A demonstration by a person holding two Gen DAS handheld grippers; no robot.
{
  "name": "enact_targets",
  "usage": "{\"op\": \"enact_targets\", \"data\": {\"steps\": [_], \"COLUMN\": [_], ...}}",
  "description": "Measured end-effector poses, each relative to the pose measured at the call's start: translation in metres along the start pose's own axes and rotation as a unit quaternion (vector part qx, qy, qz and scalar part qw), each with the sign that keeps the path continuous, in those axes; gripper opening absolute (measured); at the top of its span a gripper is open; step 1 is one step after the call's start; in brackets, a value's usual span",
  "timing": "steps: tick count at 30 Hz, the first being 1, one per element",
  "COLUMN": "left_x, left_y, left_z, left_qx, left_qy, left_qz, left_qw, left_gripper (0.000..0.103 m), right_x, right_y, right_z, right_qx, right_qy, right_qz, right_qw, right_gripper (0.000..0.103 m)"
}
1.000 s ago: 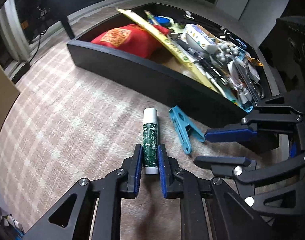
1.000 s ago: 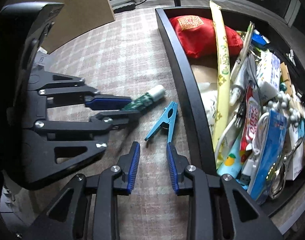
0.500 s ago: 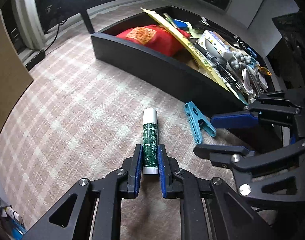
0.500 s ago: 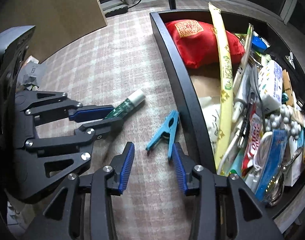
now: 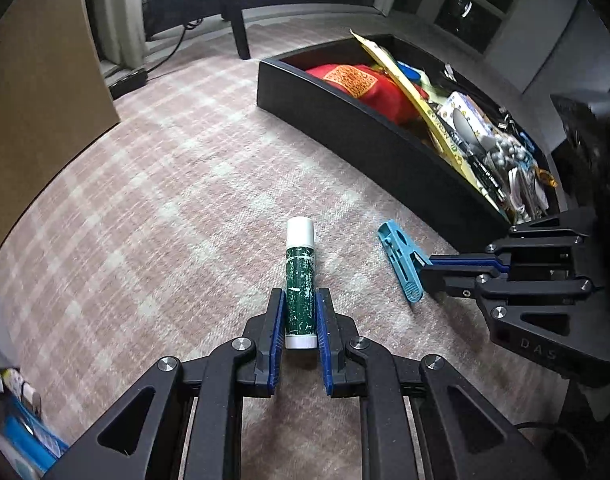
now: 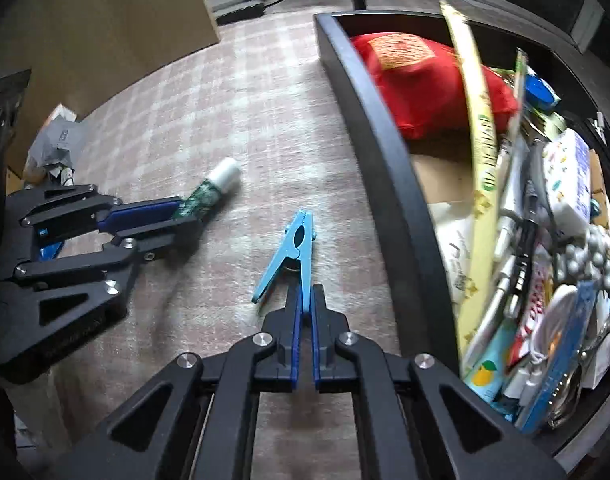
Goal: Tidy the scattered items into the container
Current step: 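Grasp the green lip balm stick with the left tool while the right tool grasps the blue clothespin, then carry lip balm and clothespin over the black box and open both tools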
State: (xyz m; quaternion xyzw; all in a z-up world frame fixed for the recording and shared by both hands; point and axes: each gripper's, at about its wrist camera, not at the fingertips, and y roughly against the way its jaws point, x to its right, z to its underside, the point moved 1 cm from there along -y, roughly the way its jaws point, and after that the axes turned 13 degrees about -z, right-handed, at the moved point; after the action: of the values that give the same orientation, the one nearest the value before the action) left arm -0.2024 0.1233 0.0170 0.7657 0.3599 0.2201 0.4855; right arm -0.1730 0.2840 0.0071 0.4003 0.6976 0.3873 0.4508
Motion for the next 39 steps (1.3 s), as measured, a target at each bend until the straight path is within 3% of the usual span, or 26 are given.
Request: {"op": "enact_targets", "data": {"steps": [6, 14, 24, 30, 39], "left_x": [-0.004, 0.009, 0.081, 0.124, 0.180], "left_y": [0.005, 0.034, 0.060, 0.064, 0.069], "left_z": [0.005, -0.011, -0.058, -0.081, -0.103], "left_qx": [-0.002, 0.025, 0.061, 0.065, 0.069], "left_qy": [0.016, 0.031, 0.030, 0.022, -0.003], "left_qz": [-0.010, -0.003, 0.025, 0.041, 0.049], "left_qw": [0.9998, 0.9992, 0.9973, 0.9968, 0.9964], "left_gripper": [0.014, 0.014, 0.014, 0.014, 0.014], "right_x": [0.001, 0.004, 0.054, 0.105, 0.147], "right_y": [0.007, 0.046, 0.111, 0.141, 0.170], "right_z": [0.007, 0.008, 0.005, 0.006, 0.015], "right_qx": [0.006, 0.039, 0.095, 0.121, 0.140], "right_qy": [0.006, 0.011, -0.010, -0.043, -0.068], "right_qz": [-0.012, -0.028, 0.000, 0.031, 0.048], "right_qw": [1.000, 0.999, 0.995, 0.991, 0.987], "right_gripper": [0.004, 0.004, 0.004, 0.004, 0.004]}}
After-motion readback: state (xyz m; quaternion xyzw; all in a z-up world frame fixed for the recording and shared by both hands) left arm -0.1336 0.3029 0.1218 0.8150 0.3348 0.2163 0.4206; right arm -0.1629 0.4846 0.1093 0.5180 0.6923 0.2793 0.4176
